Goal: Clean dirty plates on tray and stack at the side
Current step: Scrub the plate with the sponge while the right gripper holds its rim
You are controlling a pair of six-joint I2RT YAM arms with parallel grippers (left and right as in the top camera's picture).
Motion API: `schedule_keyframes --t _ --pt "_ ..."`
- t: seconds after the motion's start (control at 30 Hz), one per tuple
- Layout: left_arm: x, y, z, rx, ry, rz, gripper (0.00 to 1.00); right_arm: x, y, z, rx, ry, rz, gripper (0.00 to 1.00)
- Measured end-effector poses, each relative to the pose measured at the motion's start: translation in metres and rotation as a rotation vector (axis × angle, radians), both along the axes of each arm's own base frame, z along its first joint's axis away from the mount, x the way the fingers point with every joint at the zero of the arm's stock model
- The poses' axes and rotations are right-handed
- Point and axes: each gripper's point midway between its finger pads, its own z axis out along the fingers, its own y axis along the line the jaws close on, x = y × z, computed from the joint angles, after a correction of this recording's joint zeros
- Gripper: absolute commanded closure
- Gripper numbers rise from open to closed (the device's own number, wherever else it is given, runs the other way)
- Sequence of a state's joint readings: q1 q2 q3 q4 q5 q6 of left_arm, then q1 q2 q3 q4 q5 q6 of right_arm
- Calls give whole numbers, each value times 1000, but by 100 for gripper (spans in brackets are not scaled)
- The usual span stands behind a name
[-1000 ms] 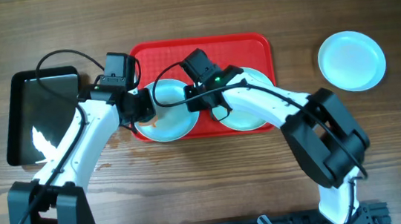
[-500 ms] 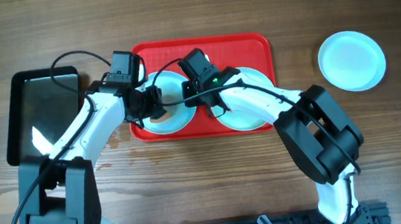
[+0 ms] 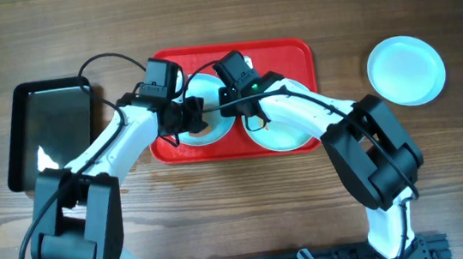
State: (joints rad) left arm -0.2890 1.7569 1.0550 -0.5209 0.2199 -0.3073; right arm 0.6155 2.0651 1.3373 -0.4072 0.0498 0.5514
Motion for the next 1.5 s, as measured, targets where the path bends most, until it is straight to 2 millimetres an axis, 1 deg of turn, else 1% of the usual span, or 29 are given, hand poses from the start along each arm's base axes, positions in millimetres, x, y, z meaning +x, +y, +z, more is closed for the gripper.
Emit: schedule_keyframes --t 0.03,0.07,0.13,0.27,0.37,0.5,0.6,0.67,0.77,0.8,0.87,1.03,1.1,1.17,1.27,1.33,1.43,1.5 --pt "1 0 0 0 -1 0 96 0 -1 0 -1 0 0 96" --pt "1 0 -6 1 7 0 96 1 0 0 -1 -2 2 96" --pt "6 -3 -7 -9 -11 -1 96 1 0 1 0 -4 5 96" --pt "18 -11 -1 -56 -56 1 96 1 0 1 0 -4 6 96" --pt "21 -14 -1 -80 -56 32 96 1 0 1 2 -5 6 96" --pt "19 -20 -16 -84 -18 52 96 1 1 1 3 -4 6 96" --pt "19 -20 -20 -73 -13 57 96 2 0 1 4 -4 3 96" --pt "18 -13 -22 -28 -8 74 96 2 0 1 5 -3 1 96" --pt "16 7 -26 88 0 114 96 1 3 1 18 0 7 96" --pt "16 17 -26 135 1 134 96 0 5 1 25 3 9 96" --pt "17 31 -26 188 -3 162 96 -1 6 2 30 5 13 96" --pt "23 64 -26 258 -10 238 96 -1 7 1 31 6 15 96" --pt "24 72 -25 270 -10 259 96 -1 7 2 32 6 15 96" --pt "24 76 -24 280 -15 267 96 -1 7 2 32 6 15 96" --pt "24 75 -19 276 -24 267 96 -2 7 1 31 7 15 96" --pt "24 70 -12 244 -42 260 96 -1 7 1 31 7 11 96" --pt "43 40 21 92 -162 226 96 -1 6 2 33 6 6 96" --pt "52 22 34 10 -210 212 96 -1 6 1 33 7 5 96"
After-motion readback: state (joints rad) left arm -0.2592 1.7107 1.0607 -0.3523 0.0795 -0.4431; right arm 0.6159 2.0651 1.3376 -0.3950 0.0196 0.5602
